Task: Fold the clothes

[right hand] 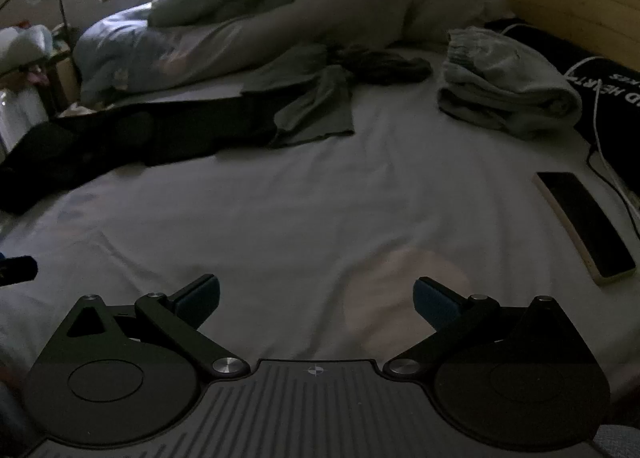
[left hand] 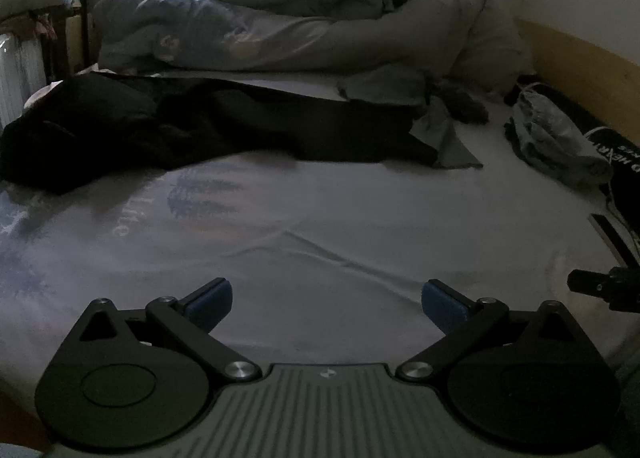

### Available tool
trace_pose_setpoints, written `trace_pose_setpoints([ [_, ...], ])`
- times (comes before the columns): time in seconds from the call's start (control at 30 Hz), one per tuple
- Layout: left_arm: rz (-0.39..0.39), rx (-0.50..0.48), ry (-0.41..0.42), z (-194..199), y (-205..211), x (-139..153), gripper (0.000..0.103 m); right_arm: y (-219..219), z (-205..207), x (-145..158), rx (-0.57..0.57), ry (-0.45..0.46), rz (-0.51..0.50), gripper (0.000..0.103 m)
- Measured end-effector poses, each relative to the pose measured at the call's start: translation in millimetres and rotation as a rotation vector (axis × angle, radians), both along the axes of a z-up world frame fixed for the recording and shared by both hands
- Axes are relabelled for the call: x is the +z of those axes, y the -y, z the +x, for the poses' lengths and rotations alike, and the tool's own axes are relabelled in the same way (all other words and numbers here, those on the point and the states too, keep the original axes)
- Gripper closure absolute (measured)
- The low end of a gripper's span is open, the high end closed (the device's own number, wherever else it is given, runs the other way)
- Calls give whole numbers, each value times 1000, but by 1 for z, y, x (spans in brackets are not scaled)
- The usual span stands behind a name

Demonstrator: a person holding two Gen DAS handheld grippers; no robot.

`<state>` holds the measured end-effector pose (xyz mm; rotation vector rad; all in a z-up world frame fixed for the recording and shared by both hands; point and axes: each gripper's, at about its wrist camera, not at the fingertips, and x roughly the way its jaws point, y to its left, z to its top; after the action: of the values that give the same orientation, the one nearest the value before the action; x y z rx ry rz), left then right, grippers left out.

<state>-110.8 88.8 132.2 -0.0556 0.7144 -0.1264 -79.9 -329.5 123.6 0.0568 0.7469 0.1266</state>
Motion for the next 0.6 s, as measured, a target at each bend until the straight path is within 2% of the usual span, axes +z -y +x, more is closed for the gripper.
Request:
trace_pose_setpoints([
  [0.6,24,-20,29,-3,8,1,0,0,4,0,-4,-7,-9,0],
])
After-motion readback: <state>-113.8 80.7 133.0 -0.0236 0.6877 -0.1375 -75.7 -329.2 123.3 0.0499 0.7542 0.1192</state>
